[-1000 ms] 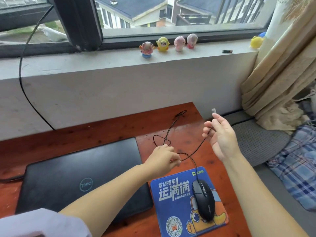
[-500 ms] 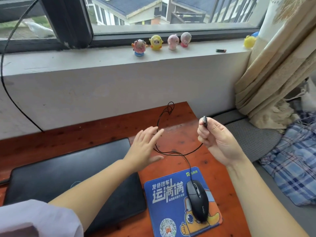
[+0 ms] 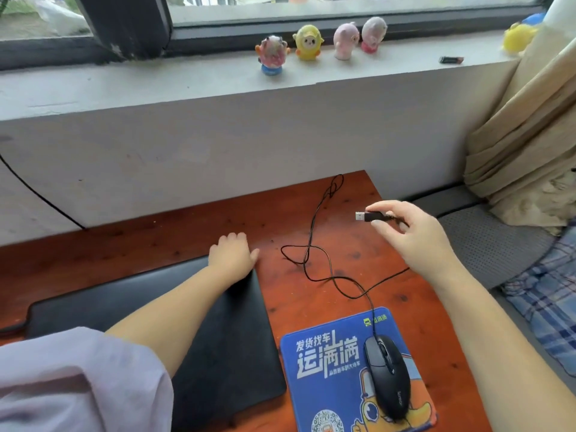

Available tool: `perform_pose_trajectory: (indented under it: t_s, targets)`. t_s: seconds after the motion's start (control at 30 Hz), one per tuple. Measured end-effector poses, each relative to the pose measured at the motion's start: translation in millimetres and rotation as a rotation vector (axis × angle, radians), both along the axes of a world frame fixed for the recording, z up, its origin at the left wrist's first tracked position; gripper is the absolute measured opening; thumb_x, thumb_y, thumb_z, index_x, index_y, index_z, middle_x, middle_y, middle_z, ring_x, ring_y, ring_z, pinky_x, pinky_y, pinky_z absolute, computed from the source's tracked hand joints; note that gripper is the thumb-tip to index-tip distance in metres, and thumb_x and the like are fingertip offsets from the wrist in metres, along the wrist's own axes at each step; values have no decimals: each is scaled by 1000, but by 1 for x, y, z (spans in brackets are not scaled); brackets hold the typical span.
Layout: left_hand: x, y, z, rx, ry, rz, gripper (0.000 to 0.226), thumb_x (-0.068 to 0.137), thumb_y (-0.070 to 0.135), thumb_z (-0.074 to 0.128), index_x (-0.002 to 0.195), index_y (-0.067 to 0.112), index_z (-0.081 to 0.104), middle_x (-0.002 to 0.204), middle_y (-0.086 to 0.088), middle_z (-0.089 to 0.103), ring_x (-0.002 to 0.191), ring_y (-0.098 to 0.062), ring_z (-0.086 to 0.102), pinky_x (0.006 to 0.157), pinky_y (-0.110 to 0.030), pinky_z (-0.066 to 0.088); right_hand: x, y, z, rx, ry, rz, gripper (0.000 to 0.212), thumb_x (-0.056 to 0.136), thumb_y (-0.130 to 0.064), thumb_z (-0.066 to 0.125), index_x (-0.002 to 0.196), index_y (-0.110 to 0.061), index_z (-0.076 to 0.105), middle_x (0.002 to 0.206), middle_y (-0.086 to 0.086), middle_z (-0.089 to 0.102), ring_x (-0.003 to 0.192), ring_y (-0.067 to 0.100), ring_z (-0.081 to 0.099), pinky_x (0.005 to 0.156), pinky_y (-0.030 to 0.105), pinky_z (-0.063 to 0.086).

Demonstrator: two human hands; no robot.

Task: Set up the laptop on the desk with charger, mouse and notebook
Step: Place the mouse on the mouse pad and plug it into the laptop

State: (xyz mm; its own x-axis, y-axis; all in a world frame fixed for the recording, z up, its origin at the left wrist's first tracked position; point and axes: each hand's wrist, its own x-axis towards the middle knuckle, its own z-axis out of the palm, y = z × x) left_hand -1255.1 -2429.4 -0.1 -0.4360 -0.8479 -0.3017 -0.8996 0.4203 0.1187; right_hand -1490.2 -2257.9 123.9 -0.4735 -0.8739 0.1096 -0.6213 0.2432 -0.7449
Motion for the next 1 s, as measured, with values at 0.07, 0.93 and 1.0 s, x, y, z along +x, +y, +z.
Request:
perform_pose_trajectory:
  t_s: [0.07,0.93,1.0]
  targets:
    - [-2,-8,-2,41,-35,21,45,89,43,45,112,5,53,116,-16,56,110,-35,51,88,-42,44,0,-14,-4,69,356,22,19,82,-18,67,97,-29,69,77,-8,52,65,5,53,60,20,39]
    - [38,-5,91,-34,436,153,30,73,36,46,66,8,53,52,3,44,55,-15,43,52,-29,33,108,-65,-34,167,-432,609,18,87,-15,59,96,-30,64,73,-8,63,65,1,51,67,15,42]
    - [38,-4,93,-25,446,151,30,73,36,46,67,8,54,53,3,45,57,-16,44,53,-29,33,111,-65,-33,148,-411,585,19,85,-13,61,94,-28,66,74,-22,64,69,-8,55,68,5,41]
